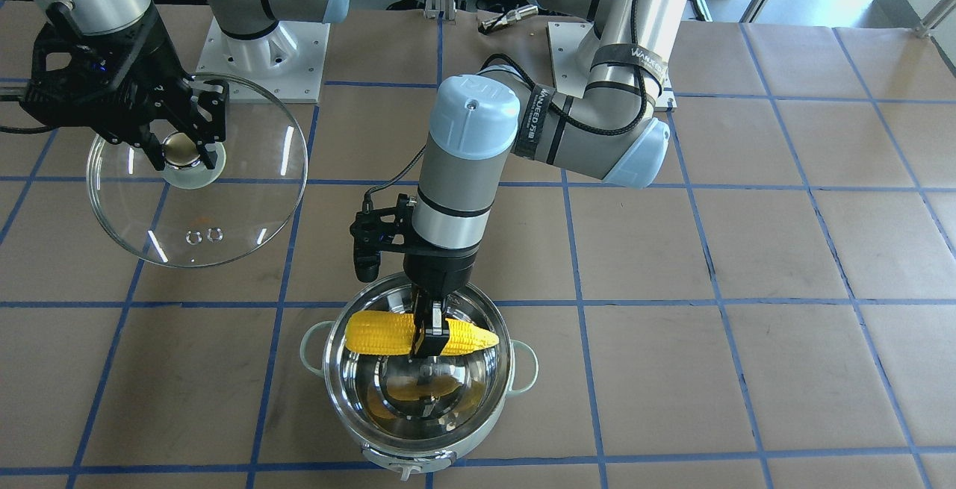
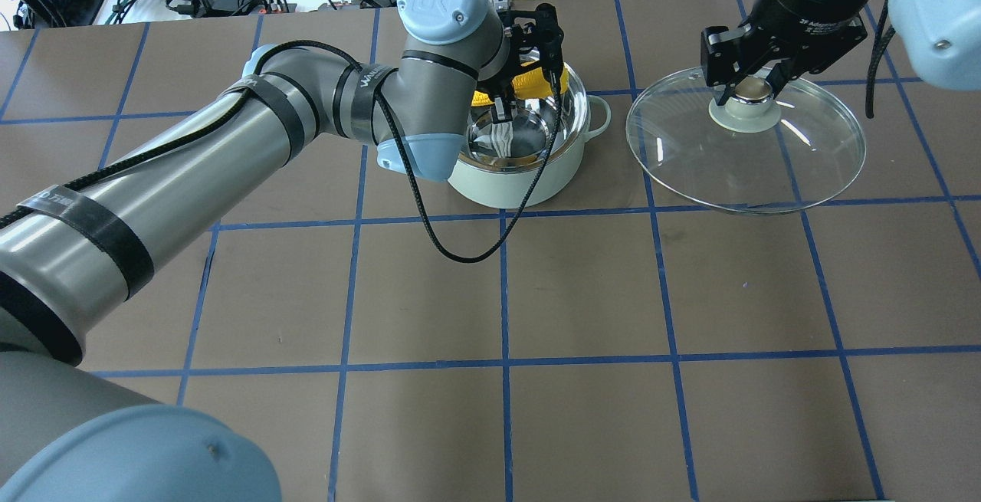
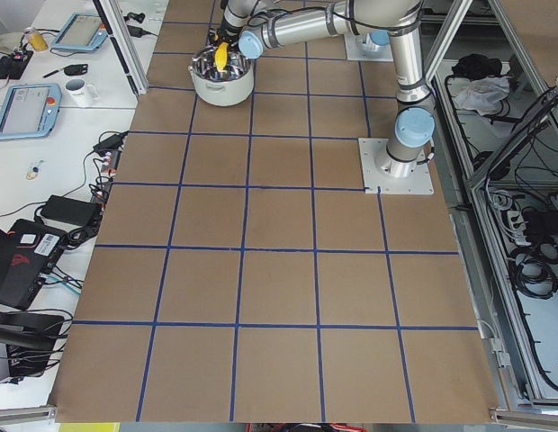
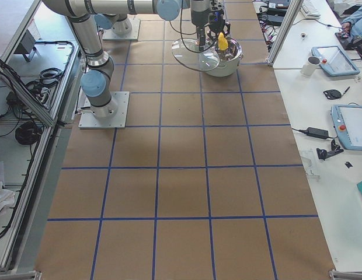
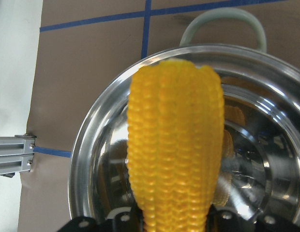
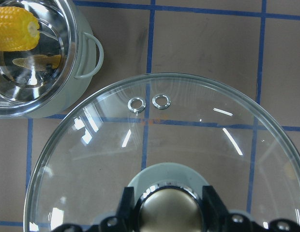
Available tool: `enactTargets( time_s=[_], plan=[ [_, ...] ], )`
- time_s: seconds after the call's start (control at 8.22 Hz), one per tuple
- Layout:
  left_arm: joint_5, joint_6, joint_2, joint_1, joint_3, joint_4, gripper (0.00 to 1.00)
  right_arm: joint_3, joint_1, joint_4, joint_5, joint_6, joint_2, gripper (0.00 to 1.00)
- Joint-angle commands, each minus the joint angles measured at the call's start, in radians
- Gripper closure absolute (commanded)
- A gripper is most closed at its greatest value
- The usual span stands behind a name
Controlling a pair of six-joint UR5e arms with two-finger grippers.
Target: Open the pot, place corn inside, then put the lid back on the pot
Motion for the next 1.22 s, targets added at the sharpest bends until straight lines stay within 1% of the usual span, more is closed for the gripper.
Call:
enactTargets(
  time_s=[0.0,0.12,0.24,0.36,0.49,0.73,0.85,0.97,1.09],
  plan=[
    [-0.001,0.001,-0.013,-0.001,0.005,0.023,0.53,0.0,-0.001,-0.004,0.002,-0.003,0.004,0.62],
    [-0.002,-0.006,-0.01,-0.001,0.004,0.021,0.13,0.0,-0.001,-0.013,0.0,-0.004,0.005,0.62],
    [-0.002,-0.008,-0.004,-0.001,0.004,0.023,0.11,0.0,-0.001,-0.013,0.002,-0.004,0.005,0.62],
    [-0.002,-0.008,0.008,-0.001,0.004,0.023,0.03,0.0,-0.001,-0.013,0.002,-0.004,0.007,0.63],
    [-0.002,-0.009,0.017,-0.001,0.004,0.021,0.0,0.0,-0.001,-0.015,0.002,-0.003,0.007,0.63],
    [0.005,-0.022,0.053,0.0,0.005,0.0,0.0,0.0,-0.001,-0.02,0.002,-0.003,0.008,0.64],
    [0.004,-0.025,0.098,0.004,0.007,-0.053,0.0,0.002,-0.001,-0.033,0.006,-0.004,0.01,0.64],
    [0.004,-0.066,0.15,0.008,0.008,-0.092,0.0,0.0,0.002,-0.094,0.013,0.0,0.028,0.64],
    [-0.004,-0.083,0.201,0.028,0.008,-0.156,0.01,0.0,0.003,-0.143,0.011,0.008,0.042,0.64]
  ],
)
